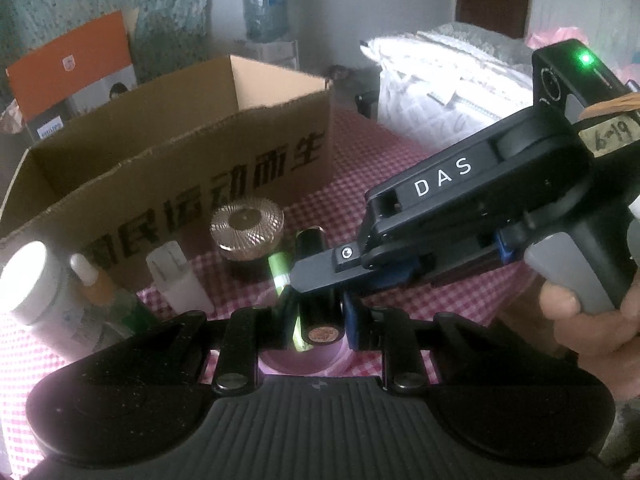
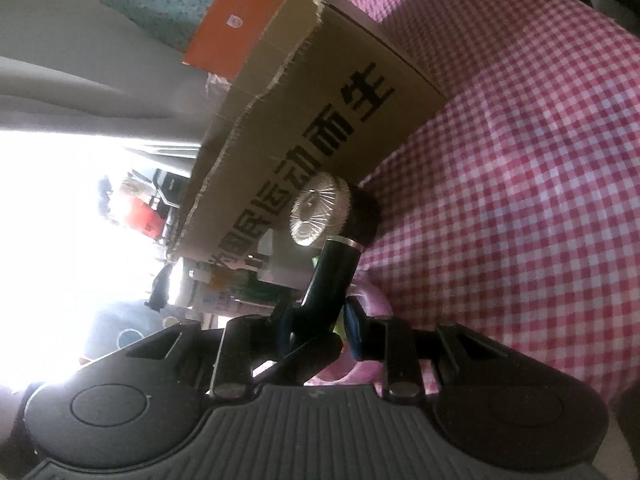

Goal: Organize rigid objects

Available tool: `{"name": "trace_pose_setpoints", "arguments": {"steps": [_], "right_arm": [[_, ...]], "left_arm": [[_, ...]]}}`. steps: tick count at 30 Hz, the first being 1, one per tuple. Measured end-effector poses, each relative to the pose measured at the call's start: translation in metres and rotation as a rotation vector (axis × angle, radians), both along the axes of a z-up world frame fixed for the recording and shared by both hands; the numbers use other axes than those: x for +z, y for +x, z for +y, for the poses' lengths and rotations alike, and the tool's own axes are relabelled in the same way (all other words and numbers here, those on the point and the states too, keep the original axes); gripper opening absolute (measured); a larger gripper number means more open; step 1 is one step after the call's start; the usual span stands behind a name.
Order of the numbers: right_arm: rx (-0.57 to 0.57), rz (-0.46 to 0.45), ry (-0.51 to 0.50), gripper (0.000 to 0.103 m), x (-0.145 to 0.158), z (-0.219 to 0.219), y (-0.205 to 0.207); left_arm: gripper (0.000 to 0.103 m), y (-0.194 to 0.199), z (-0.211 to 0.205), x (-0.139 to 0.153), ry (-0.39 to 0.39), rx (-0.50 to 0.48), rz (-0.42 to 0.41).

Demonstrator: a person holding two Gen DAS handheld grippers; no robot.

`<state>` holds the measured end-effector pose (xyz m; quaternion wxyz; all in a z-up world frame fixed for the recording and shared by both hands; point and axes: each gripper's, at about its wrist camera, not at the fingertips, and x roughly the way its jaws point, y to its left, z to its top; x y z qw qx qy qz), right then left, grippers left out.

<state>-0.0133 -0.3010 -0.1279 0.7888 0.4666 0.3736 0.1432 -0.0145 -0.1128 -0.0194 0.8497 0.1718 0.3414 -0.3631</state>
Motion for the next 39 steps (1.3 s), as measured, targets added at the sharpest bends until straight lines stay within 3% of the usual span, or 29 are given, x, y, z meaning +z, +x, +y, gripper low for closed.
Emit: {"name": "trace_pose_setpoints", "arguments": {"steps": [9,16,20,23,30,35,39], "right_arm": [[0.015,-0.138,-0.037,0.03,0.062,-0.002,-0.01],[0.105,-0.272,-0.101,0.03,0.128,0.008,0.035],[0.193,-0.281,-0.119,0.03,0.147,0.02,0.085],[0.27,-0.222,-0.097,0.03,0.145,0.029,0.136],[0.397,-0.027,-0.069,0.03,0.109,0.051,0.232],[0.453,0.082,-0.075,0.03,0.081,0.073,0.275],[0.478,0.161,-0.057,0.029,0.059,0.082,0.297]], "left_arm": [[0.023,-0.008,0.008,0.048,-0.069,0.039,-0.145],[0.023,0.026,0.02,0.093,-0.121,0.149,-0.233],[0.023,0.069,0.031,0.103,-0.144,0.236,-0.189],[0.022,0.106,0.038,0.099,-0.137,0.306,-0.129],[0.022,0.189,0.049,0.071,-0.043,0.424,0.031],[0.022,0.219,0.058,0.051,0.031,0.488,0.122],[0.024,0.224,0.06,0.045,0.069,0.529,0.133]]}}
